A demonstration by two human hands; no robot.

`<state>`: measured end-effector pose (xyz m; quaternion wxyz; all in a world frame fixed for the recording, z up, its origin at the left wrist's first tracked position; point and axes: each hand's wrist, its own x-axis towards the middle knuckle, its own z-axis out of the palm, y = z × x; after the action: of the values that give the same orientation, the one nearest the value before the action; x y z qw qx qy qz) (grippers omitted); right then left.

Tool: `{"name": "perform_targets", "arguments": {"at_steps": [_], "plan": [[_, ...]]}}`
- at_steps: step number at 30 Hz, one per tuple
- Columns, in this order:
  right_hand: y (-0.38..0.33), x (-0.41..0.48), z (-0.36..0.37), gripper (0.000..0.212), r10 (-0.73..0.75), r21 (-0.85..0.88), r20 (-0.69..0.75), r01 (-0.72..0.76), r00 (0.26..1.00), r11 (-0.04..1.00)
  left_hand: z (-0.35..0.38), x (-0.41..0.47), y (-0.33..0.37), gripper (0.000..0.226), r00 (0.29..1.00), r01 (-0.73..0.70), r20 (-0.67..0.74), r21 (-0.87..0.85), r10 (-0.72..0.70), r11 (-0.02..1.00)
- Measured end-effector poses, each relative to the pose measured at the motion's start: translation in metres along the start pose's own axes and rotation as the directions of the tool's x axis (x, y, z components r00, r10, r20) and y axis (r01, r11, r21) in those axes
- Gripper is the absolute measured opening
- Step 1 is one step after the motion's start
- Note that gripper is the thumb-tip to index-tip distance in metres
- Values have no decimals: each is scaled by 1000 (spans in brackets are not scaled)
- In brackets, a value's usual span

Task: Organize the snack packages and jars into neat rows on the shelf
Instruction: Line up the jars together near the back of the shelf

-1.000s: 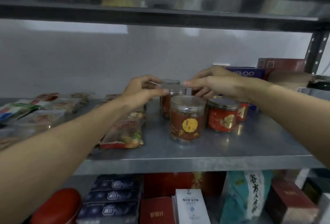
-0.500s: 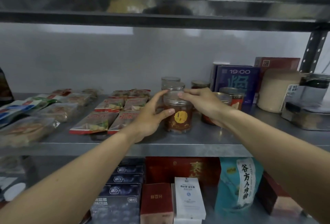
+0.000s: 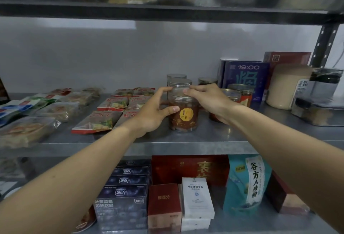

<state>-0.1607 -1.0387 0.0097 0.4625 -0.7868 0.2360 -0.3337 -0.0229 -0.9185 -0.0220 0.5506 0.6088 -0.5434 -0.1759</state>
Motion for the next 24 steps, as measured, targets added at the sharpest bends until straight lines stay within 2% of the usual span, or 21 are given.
{"name": "perform_targets", "arguments": {"at_steps": [4,14,21,24], "plan": [[-1,1,0,53,3,-55,4,-3,1000,998,0,-1,0,56,1000,-6,-1,13,6,1000],[0,2,-1,58,-2,-82,16,4,1000,997,-2,-1,0,57,1000,11,10,17,-11,1000],[0,0,-1,56,2,-90,13,-1,1000,996,-1,-2,2,59,1000,18,2,31,-18,999],[-2,-1,-1,48,7,-94,15,-5,1000,996,-2,-1,3,58,1000,20,14,21,-20,1000]]}}
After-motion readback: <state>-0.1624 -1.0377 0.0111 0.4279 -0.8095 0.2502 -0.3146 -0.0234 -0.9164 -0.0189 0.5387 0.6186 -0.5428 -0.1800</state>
